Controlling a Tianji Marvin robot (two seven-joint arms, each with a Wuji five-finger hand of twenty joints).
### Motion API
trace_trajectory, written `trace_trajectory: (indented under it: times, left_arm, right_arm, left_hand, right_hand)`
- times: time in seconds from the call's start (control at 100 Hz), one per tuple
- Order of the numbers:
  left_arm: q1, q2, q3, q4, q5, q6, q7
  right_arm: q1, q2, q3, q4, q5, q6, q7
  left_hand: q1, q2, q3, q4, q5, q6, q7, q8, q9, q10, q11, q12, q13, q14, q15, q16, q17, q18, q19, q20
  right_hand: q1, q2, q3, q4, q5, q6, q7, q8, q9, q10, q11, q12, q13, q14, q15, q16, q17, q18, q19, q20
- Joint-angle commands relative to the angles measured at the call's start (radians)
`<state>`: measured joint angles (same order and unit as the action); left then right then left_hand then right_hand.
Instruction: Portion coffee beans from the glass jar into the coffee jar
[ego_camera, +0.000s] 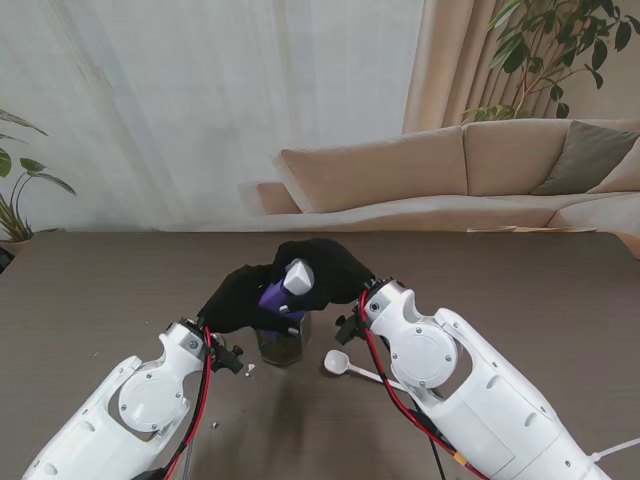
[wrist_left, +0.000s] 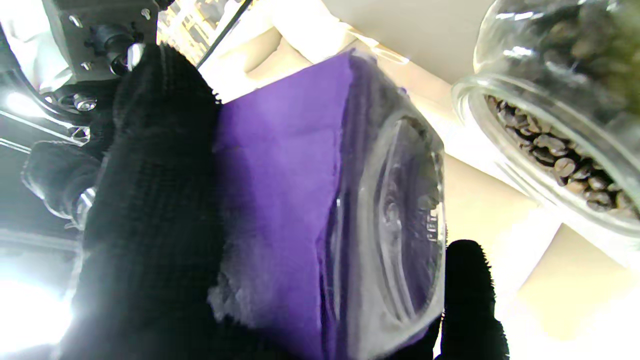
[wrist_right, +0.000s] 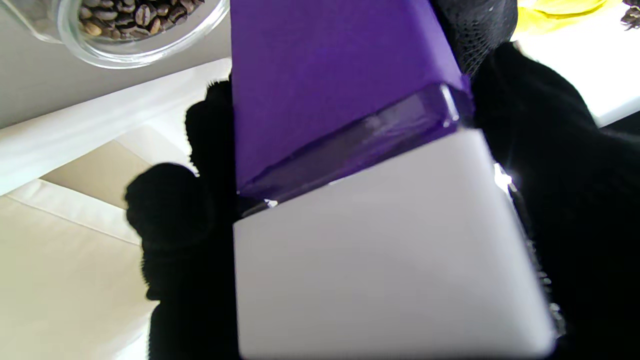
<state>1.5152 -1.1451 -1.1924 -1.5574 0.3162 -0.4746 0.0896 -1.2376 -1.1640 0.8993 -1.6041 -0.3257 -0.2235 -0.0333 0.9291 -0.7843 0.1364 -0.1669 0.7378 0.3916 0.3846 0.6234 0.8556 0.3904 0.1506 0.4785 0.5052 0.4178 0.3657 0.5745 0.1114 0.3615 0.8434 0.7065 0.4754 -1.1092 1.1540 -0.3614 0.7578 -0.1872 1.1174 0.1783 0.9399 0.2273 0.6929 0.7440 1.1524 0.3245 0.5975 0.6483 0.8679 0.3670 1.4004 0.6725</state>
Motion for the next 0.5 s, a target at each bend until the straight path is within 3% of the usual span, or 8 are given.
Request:
trace_trajectory:
  times: [0.0,0.06,0.21,0.31,0.49]
  left_arm:
    - [-0.008,-0.001,-0.021,-0.016,-0.004,-0.018,-0.003]
    - [-0.007,-0.001,-0.025,-0.015,-0.003,-0.032,0.0]
    - [-0.003,0.0,-0.037,-0.018,0.008,-0.051,0.003]
    - [0.001,0.003,-0.045,-0.024,0.021,-0.054,0.0]
    - [0.016,0.008,-0.061,-0.044,0.046,-0.033,-0.006]
  right_arm:
    - [-0.018,-0.003,0.0,0.001,-0.003,0.006,0.009]
    - [-0.019,-0.004,0.006,-0.001,-0.002,0.01,0.003]
    - [-0.022,-0.006,0.018,-0.002,-0.003,0.018,-0.007]
    - [-0.022,-0.006,0.026,-0.003,-0.003,0.024,-0.007]
    - [-0.021,0.0,0.054,-0.008,-0.008,0.043,0.008]
  left_hand:
    - [0.004,0.411,0.476,0.094,0.016,-0.1,-0.104,-0.046,-0.101,-0.048,-0.037,-0.078,-0.076,-0.055,-0.09,-0.076,-0.041,-0.107,-0.115,-0.078]
    - [-0.072,0.445,0.452,0.123,-0.005,-0.103,-0.204,-0.14,-0.182,-0.071,-0.061,-0.141,-0.137,-0.105,-0.163,-0.149,-0.071,-0.158,-0.228,-0.171]
    - [-0.141,0.451,0.279,0.123,-0.145,-0.143,-0.295,-0.302,-0.389,-0.127,-0.117,-0.259,-0.314,-0.192,-0.315,-0.294,-0.162,-0.269,-0.573,-0.387]
    - [-0.163,0.471,0.172,0.129,-0.209,-0.164,-0.322,-0.376,-0.469,-0.153,-0.137,-0.307,-0.405,-0.227,-0.353,-0.348,-0.164,-0.294,-0.764,-0.409]
    - [-0.183,0.5,0.108,0.13,-0.246,-0.184,-0.339,-0.414,-0.504,-0.157,-0.149,-0.332,-0.451,-0.212,-0.367,-0.376,-0.163,-0.239,-0.813,-0.434]
  right_hand:
    - [0.272,0.107,0.244,0.06,0.092,0.091,0.392,0.044,0.214,-0.114,0.183,0.123,0.162,-0.319,0.588,0.129,0.216,-0.179,0.079,0.034]
    - [0.272,0.107,0.243,0.06,0.092,0.091,0.392,0.044,0.213,-0.114,0.182,0.124,0.162,-0.32,0.589,0.13,0.216,-0.179,0.079,0.036]
    - [0.273,0.111,0.242,0.061,0.092,0.091,0.393,0.043,0.212,-0.111,0.18,0.131,0.162,-0.321,0.59,0.133,0.216,-0.18,0.079,0.039]
    - [0.273,0.114,0.242,0.062,0.09,0.092,0.392,0.043,0.21,-0.112,0.179,0.134,0.162,-0.323,0.59,0.134,0.216,-0.18,0.079,0.041]
    - [0.27,0.117,0.239,0.062,0.088,0.092,0.393,0.044,0.207,-0.112,0.179,0.14,0.162,-0.324,0.589,0.136,0.216,-0.181,0.077,0.042]
